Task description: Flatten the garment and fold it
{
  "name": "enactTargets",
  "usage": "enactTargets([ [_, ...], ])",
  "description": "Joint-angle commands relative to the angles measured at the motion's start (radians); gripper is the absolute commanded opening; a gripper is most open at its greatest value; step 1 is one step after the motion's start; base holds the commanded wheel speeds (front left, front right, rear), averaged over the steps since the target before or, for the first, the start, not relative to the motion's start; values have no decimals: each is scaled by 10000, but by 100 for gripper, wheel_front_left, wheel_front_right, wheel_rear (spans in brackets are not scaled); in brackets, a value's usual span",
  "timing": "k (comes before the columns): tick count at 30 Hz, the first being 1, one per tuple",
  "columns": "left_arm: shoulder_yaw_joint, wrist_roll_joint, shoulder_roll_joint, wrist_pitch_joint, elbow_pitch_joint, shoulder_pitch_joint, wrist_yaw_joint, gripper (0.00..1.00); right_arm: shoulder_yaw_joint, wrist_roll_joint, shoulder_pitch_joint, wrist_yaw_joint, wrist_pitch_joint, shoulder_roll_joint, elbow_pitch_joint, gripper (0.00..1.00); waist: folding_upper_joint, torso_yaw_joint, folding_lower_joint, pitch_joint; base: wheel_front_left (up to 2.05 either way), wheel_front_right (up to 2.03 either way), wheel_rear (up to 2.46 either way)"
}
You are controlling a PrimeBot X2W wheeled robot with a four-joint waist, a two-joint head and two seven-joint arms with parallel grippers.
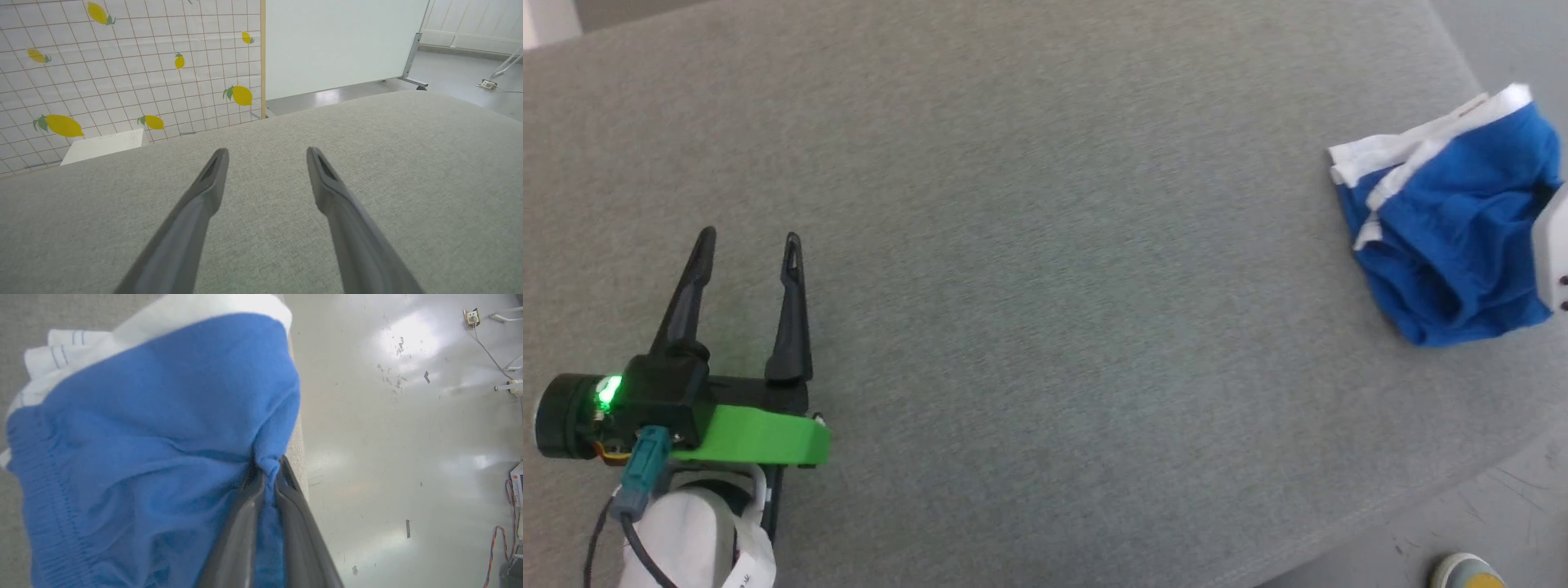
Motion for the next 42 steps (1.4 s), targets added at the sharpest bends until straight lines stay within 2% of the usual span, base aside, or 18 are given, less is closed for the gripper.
enactTargets([
  [1,28,42,113,41,-93,-110,9,100,-183,-135,-277,-19,-161,-20,179,0,-1,506,-2,460,0,0,0],
  [3,41,27,143,68,-153,-71,24,100,-515,-253,-450,-19,-209,9,539,0,-1,585,-2,528,0,0,0],
  [4,42,17,165,78,-173,-61,20,100,-707,-335,-522,-19,-198,46,747,13,-1,621,-2,549,0,0,0],
  [5,41,9,178,83,-185,-56,18,100,-881,-404,-572,-19,-200,77,911,47,-1,645,-2,559,0,0,0],
  [6,35,0,188,86,-194,-54,18,100,-1143,-487,-621,-19,-179,113,1138,100,-1,676,-2,563,0,0,0],
  [10,23,-35,199,50,-143,-31,49,100,-1867,-951,-728,-19,-216,196,1620,100,-1,738,-2,423,0,0,0],
  [14,-52,-91,92,-159,80,27,104,100,-2425,-1230,-880,-19,-537,307,1390,100,-1,814,-2,-53,0,0,0],
  [16,-72,-171,-4,-306,269,91,141,100,-2664,-1231,-975,-19,-956,436,878,100,-1,875,-2,-401,0,0,0],
  [17,-55,-327,-155,-540,616,212,204,100,-2761,-1157,-959,-19,-1536,746,-267,100,-1,992,-2,-1061,0,0,0],
  [24,-106,-621,-677,-893,1227,540,434,100,-2762,-396,81,-19,-2160,1559,-3334,100,-1,1703,-2,-2596,0,0,0],
  [29,-233,-843,-949,-1022,1653,702,438,100,-3498,-18,1544,-19,-3025,2774,-5409,100,-1,2599,-2,-3456,0,0,0],
  [35,-367,-998,-1092,-1087,2067,559,360,100,-4034,-512,3537,-19,-3986,4439,-7273,100,-1,3703,-2,-3976,0,0,0],
  [38,-326,-1064,-1127,-1103,2255,558,390,100,-4102,-720,4335,-19,-4362,5099,-7616,100,-1,4045,-2,-4207,0,0,0],
  [42,-264,-1146,-1171,-1116,2495,587,434,100,-3959,-1027,5193,-19,-4797,5415,-7370,100,-1,4367,-2,-4439,0,0,0],
])
